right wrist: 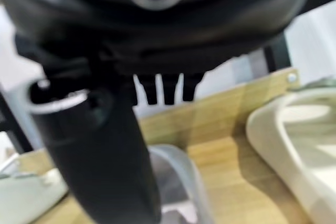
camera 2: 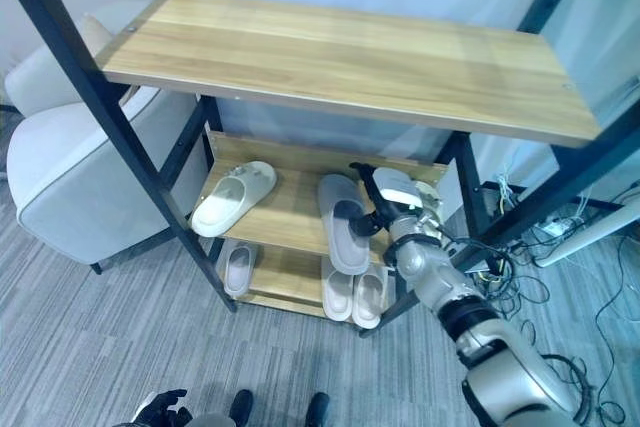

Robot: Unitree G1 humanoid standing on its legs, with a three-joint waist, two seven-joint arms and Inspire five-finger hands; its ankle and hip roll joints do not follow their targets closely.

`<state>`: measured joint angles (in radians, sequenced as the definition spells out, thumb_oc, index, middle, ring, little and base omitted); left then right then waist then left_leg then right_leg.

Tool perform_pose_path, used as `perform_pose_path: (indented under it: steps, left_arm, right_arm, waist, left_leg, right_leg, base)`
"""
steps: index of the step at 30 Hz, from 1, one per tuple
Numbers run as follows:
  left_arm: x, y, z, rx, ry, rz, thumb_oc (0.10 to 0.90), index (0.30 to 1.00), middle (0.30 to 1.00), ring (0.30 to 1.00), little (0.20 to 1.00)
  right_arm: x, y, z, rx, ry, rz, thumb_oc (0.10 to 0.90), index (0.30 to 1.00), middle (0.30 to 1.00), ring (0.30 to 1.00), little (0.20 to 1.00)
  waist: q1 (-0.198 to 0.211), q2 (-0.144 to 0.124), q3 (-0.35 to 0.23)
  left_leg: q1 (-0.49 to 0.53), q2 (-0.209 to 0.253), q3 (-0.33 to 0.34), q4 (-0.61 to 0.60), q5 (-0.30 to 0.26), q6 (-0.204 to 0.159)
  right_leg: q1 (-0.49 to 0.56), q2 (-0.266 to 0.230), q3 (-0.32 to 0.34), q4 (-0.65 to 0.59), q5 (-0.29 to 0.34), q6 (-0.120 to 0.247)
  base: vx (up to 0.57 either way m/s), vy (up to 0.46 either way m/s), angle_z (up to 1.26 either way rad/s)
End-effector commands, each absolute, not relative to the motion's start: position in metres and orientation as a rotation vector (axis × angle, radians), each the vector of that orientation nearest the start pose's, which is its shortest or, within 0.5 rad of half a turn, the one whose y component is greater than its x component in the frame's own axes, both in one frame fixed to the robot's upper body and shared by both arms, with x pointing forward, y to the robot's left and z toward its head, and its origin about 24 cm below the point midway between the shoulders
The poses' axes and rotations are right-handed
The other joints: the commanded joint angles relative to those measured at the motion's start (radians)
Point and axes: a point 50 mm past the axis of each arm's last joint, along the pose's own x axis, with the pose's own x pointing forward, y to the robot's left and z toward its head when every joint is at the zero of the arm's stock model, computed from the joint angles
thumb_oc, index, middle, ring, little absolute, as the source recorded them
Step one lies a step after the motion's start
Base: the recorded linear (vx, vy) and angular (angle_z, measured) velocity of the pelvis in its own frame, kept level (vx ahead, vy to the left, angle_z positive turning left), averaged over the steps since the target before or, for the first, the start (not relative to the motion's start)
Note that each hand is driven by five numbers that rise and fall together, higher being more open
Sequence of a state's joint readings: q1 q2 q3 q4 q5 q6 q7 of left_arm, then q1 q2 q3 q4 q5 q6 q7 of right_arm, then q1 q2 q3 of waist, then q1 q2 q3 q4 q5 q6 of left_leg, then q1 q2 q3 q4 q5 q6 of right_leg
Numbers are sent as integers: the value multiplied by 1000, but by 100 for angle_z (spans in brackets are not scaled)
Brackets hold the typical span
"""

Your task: Arrange the slippers neatly on the shoe rack.

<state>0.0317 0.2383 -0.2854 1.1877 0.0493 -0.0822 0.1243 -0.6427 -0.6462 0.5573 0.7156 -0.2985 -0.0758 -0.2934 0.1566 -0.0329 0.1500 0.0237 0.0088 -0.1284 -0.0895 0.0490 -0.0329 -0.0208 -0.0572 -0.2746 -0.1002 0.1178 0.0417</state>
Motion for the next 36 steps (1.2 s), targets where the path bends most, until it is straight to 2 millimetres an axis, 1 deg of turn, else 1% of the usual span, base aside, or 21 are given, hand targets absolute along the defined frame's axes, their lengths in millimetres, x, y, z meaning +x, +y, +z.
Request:
perform_pose_path:
  steps: [1,2,3,6,11,14,16,17,20,21,24,25,26,28,30,31,33,34,36]
  left_arm:
    - [84,198,-167,509,1145,-170,800,900,900,900,900]
    - [83,198,-168,507,1149,-168,800,900,900,900,900]
    - [83,199,-167,506,1150,-164,800,900,900,900,900]
    - [83,199,-168,504,1152,-158,800,900,900,900,900]
    - [82,197,-168,488,1157,-150,800,900,900,900,900]
    - [82,196,-168,481,1159,-148,800,900,900,900,900]
    - [83,197,-168,473,1162,-134,800,900,900,900,900]
    - [82,197,-168,474,1162,-135,800,900,900,900,900]
    - [84,199,-167,468,1162,-120,800,900,900,900,900]
    - [84,200,-167,470,1163,-121,800,900,900,900,900]
    - [85,198,-167,465,1161,-125,800,900,900,900,900]
    - [86,197,-167,463,1160,-127,800,900,900,900,900]
    - [87,197,-167,460,1158,-127,800,900,900,900,900]
    - [89,194,-167,448,1154,-128,800,900,900,900,900]
    - [89,192,-167,434,1155,-129,800,900,900,900,900]
    - [89,192,-167,435,1155,-129,800,900,900,900,900]
    - [90,192,-167,429,1148,-126,800,900,900,900,900]
    - [92,190,-167,422,1141,-127,800,900,900,900,900]
    - [94,187,-167,416,1134,-134,800,900,900,900,900]
  right_arm:
    - [381,-225,160,-1115,-295,-193,565,547,547,547,547]
    - [382,-225,159,-1090,-283,-204,518,476,476,476,476]
    - [382,-226,158,-1079,-276,-212,400,300,300,300,300]
    - [383,-227,156,-1039,-257,-228,400,300,300,300,300]
    - [378,-222,149,-1008,-270,-204,400,300,300,300,300]
    - [369,-213,143,-976,-311,-166,400,300,300,300,300]
    - [356,-210,145,-931,-370,-152,400,300,300,300,300]
    - [356,-210,145,-931,-369,-153,400,300,300,300,300]
    - [332,-211,152,-855,-468,-154,400,300,300,300,300]
    - [331,-212,152,-855,-466,-155,400,300,300,300,300]
    - [312,-205,159,-760,-546,-124,400,300,300,300,300]
    - [306,-203,156,-704,-547,-114,400,300,300,300,300]
    - [298,-198,156,-610,-564,-90,400,300,300,300,300]
    - [285,-190,152,-490,-574,-41,400,300,300,300,300]
    - [273,-184,147,-430,-571,13,400,300,300,300,300]
    - [273,-184,147,-430,-570,14,400,300,300,300,300]
    - [264,-177,142,-375,-561,73,400,300,300,300,300]
    - [258,-169,134,-320,-526,141,400,300,300,300,300]
    - [250,-162,123,-228,-471,212,400,300,300,300,300]
  waist:
    - [35,-7,9]
    - [36,-7,10]
    - [38,-8,10]
    - [42,-10,11]
    - [38,-10,4]
    - [28,-6,-4]
    - [14,0,-9]
    - [16,0,-9]
    - [-7,11,-14]
    - [-6,10,-15]
    - [-24,20,-18]
    - [-30,23,-18]
    - [-39,27,-18]
    - [-55,34,-17]
    - [-70,40,-18]
    - [-69,40,-19]
    - [-81,44,-17]
    - [-92,47,-16]
    - [-103,49,-12]
  left_leg:
    - [-52,-17,7,2,-24,-9]
    - [-54,-18,4,2,-23,-8]
    - [-55,-18,1,2,-22,-8]
    - [-58,-21,-6,2,-22,-8]
    - [-48,-23,-9,2,-28,-6]
    - [-39,-24,-3,2,-35,-4]
    - [-28,-23,3,2,-41,-2]
    - [-28,-23,3,2,-41,-2]
    - [-16,-21,13,2,-49,-1]
    - [-16,-21,13,2,-50,-1]
    - [-8,-17,26,2,-54,0]
    - [-6,-17,29,2,-55,1]
    - [-4,-17,34,2,-56,1]
    - [-1,-16,44,2,-57,1]
    - [4,-14,55,2,-59,1]
    - [4,-14,56,2,-59,1]
    - [7,-11,68,2,-60,1]
    - [7,-9,80,2,-60,0]
    - [5,-7,89,2,-58,-1]
  right_leg:
    - [81,2,10,13,-158,62]
    - [79,3,8,13,-158,61]
    - [79,3,7,13,-158,61]
    - [80,3,4,13,-160,59]
    - [88,1,2,13,-164,58]
    - [96,0,6,13,-168,59]
    - [100,-2,11,13,-169,60]
    - [101,-2,11,13,-169,60]
    - [105,-4,17,13,-169,61]
    - [106,-4,17,13,-170,61]
    - [107,-6,24,13,-168,63]
    - [107,-6,28,13,-168,63]
    - [106,-7,34,13,-166,63]
    - [105,-8,43,13,-164,63]
    - [104,-8,52,13,-163,63]
    - [105,-8,53,13,-163,63]
    - [100,-7,62,13,-160,64]
    - [96,-7,71,13,-155,65]
    - [92,-7,80,13,-152,66]
  base:
    - [24,12,9]
    - [18,11,12]
    - [14,9,16]
    - [10,-1,11]
    - [19,2,4]
    - [29,12,1]
    - [0,0,0]
    - [0,0,0]
    - [0,0,0]
    - [0,0,0]
    - [1,-2,-2]
    - [-1,-5,-9]
    - [-9,-6,-11]
    - [-16,-3,-13]
    - [-13,0,-24]
    - [-14,-5,-24]
    - [-34,-3,-18]
    - [-55,5,-16]
    - [-57,2,-17]
